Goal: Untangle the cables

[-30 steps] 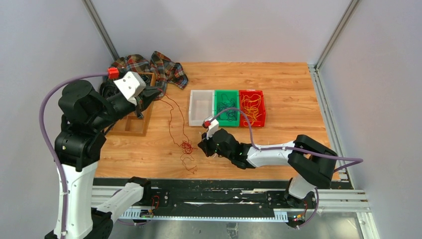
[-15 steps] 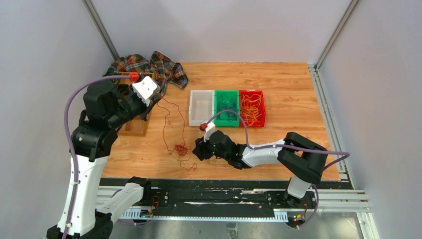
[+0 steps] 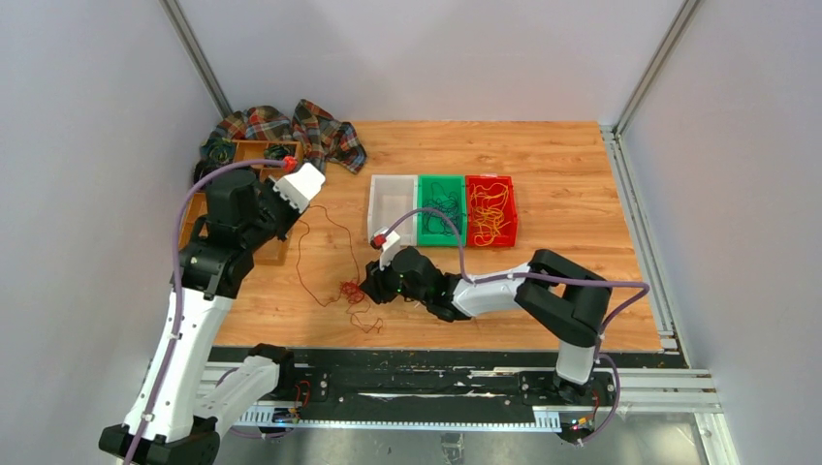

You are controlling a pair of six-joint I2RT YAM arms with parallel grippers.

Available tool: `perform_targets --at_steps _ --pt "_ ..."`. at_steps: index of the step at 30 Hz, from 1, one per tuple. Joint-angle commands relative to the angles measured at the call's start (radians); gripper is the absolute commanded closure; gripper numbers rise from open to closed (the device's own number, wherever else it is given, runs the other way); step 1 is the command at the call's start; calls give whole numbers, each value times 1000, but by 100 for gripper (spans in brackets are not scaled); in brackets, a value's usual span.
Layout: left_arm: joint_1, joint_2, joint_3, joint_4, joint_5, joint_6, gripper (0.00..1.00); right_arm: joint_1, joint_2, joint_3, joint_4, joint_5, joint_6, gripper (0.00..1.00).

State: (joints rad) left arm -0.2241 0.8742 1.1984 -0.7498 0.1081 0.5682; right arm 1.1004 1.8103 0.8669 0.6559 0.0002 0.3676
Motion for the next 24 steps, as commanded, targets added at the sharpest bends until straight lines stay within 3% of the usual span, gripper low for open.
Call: perform_targets --at_steps 1,5,9,11,14,16,20,24 --pt "6 -14 -83 105 -146 77 99 24 57 25 9 -48 -2 66" --pt "6 2 -192 195 -227 130 95 23 88 35 19 -71 2 65" --pt "6 62 -193 93 -123 150 48 8 99 34 50 -107 42 81" --pt "7 89 -166 0 -36 149 38 -12 91 14 90 -127 94 89" --pt "6 94 -124 -129 121 183 36 -45 72 -33 184 -177 159 99" --pt "6 76 -107 -183 218 222 38 -54 56 -48 212 -194 167 99" --pt "6 46 -101 -282 386 285 52 -54 35 -55 211 -204 170 99" --pt "-3 47 -176 -294 451 314 61 -60 16 -79 240 -202 206 99"
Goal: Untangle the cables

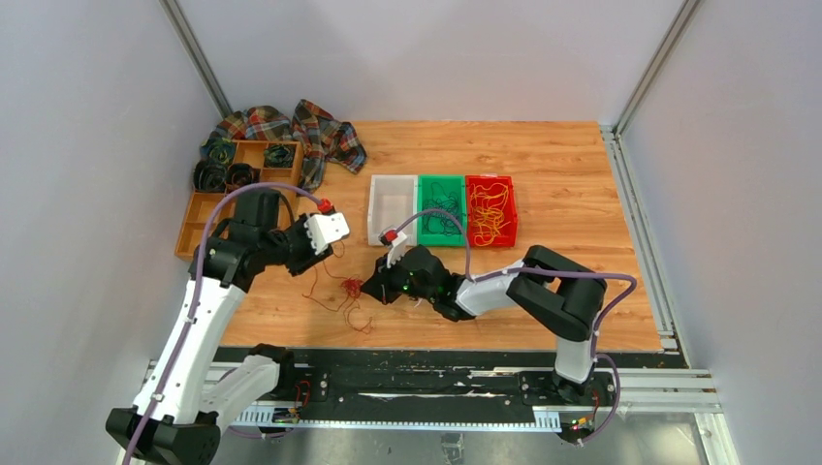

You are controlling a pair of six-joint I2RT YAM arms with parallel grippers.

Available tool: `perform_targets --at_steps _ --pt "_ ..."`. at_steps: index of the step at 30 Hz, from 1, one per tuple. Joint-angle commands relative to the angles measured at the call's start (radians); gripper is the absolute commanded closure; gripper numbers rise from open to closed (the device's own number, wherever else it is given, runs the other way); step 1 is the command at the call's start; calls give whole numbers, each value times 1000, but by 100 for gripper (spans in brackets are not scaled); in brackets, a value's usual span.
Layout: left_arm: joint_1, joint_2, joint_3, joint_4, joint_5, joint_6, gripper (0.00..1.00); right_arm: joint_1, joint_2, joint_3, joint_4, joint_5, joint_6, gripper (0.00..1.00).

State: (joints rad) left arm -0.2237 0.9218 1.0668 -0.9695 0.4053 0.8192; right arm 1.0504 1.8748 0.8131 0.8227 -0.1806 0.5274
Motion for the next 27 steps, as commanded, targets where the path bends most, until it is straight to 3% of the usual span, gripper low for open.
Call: perform_targets --at_steps 1,6,10,17,22,27 --pt "-14 12 -56 -74 157 74 62 -14 -55 -29 83 -33 58 99" --pt "-55 110 -50 -74 230 78 67 -43 -102 -60 150 -92 141 99" --pt "-60 94 -43 -54 316 80 55 -52 -166 -52 152 -143 159 99" --pt "-86 15 -101 -35 317 176 54 -52 -230 0 133 -266 155 99" --pt "-92 -47 -161 85 306 110 59 -52 -266 32 88 -323 129 99" --pt "-112 -78 -176 95 281 125 68 -52 -295 43 83 -358 124 99"
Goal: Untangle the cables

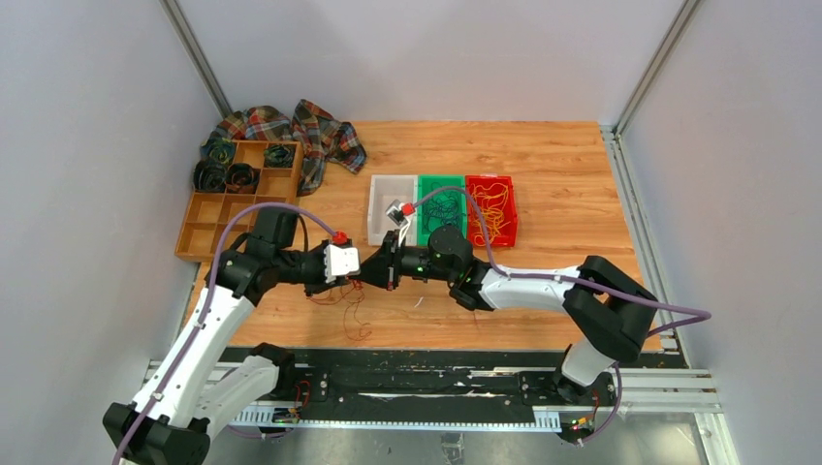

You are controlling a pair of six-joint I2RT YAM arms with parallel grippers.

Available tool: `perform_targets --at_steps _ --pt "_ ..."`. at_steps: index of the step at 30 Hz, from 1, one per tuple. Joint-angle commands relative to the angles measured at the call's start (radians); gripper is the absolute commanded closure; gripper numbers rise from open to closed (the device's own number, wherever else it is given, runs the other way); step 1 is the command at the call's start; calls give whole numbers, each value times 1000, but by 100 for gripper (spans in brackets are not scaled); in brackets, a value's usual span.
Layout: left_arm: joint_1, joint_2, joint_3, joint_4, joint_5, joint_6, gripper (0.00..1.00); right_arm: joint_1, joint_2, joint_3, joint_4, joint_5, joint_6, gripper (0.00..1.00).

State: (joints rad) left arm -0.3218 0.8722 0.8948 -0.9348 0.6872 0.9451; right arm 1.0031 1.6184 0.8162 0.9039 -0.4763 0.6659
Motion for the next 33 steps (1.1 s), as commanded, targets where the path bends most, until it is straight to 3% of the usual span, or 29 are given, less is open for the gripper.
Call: perform_targets --at_steps 1,5,9,16,20,24,33 --pt "-14 -33 -4 75 -5 -18 72 -4 -42 46 -2 -73 -16 99" --pt "-13 -71 1 119 23 -72 96 -4 -58 44 -12 -82 -16 99" --pt "-14 -101 15 120 36 -134 99 -12 -116 12 -19 -34 -17 98" --pt "-14 -141 64 120 95 -281 99 -38 -330 -163 -79 224 -93 46" --pt "-14 -133 123 119 134 -360 99 -36 -372 -187 -148 213 -179 30" --pt "-14 -112 170 119 177 -433 99 -27 -371 -157 -169 166 -221 28" --pt "-14 -124 182 122 201 -486 99 -9 -344 -94 -109 187 -196 43"
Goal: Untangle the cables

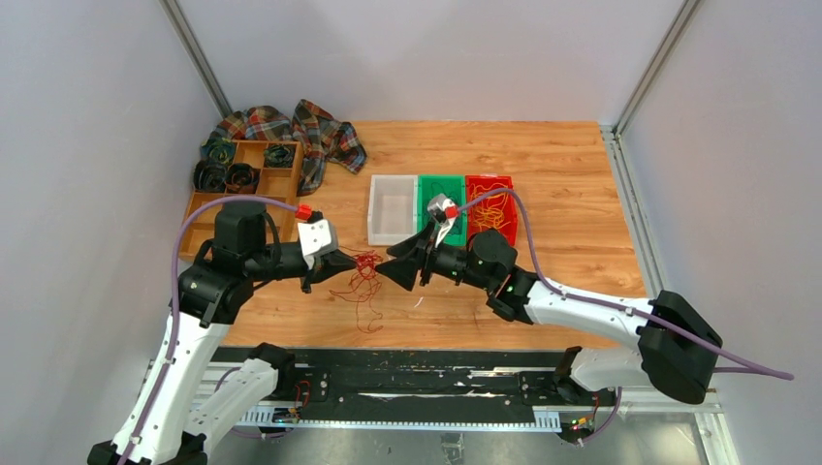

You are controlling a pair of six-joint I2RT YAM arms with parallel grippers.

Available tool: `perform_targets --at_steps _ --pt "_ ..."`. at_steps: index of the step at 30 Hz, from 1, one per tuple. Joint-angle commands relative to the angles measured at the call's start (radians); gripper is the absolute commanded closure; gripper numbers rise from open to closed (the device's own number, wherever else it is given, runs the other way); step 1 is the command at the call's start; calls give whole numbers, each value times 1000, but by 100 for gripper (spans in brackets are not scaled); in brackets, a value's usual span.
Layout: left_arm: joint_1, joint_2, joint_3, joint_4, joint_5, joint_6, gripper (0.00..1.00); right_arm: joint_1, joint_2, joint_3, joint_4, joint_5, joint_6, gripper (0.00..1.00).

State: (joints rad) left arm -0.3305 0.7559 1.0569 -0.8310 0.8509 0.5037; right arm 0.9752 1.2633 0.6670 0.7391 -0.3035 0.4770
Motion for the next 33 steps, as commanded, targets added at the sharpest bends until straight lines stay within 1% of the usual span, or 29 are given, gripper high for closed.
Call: perform_targets --at_steps 1,2,4,5,7,8,11,13,18,23,30,32,33 --pt "-4 -8 18 18 38 -48 99 24 16 64 60 12 -7 45" --pt "-5 -5 18 17 40 -50 99 28 21 73 60 11 -8 49" --pt "-5 -4 19 16 41 -55 99 35 28 89 49 10 -14 62" --pt "-5 -4 21 16 39 -57 99 36 28 93 37 14 -19 71" --pt "-4 -8 28 16 34 -57 100 36 17 94 4 34 -25 93" --pt "-5 -11 31 16 27 -56 99 36 6 91 -16 48 -31 98" --pt "-5 -29 43 16 -11 -47 99 34 -47 63 -74 108 -58 99" --pt "-5 -47 47 16 -61 -31 99 25 -98 33 -113 168 -68 99" --pt "-5 -97 41 18 -168 5 100 -47 -241 -62 -151 291 -41 99" --pt "-5 -130 37 29 -262 19 99 -77 -328 -107 -200 357 -38 99" --pt "-5 -157 24 62 -500 50 99 -88 -392 -128 -296 410 -54 99" --pt "-5 -164 8 87 -596 57 99 -91 -406 -121 -337 449 -59 99" --pt "-5 -166 -1 107 -670 63 99 -95 -414 -120 -355 468 -65 99"
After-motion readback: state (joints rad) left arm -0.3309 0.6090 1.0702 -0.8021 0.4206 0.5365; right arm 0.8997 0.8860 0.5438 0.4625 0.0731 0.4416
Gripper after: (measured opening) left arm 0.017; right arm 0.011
